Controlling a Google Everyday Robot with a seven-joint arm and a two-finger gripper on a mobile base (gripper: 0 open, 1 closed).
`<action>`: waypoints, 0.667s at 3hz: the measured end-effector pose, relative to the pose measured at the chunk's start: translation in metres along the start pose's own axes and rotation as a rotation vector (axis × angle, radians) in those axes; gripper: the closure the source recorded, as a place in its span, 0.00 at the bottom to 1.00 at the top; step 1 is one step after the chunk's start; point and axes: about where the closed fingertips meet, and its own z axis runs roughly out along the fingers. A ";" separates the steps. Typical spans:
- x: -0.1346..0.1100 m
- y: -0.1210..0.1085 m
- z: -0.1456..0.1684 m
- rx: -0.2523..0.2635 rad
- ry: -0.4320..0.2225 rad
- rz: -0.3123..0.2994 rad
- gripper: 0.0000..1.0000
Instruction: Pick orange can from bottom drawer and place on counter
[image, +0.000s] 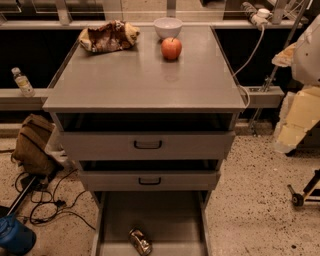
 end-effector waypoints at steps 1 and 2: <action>0.000 0.000 0.000 0.000 0.000 0.000 0.00; -0.007 0.004 0.028 -0.003 -0.034 0.005 0.00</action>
Offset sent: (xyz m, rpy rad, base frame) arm 0.0350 0.0616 -0.1431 0.1853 -0.0149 0.0245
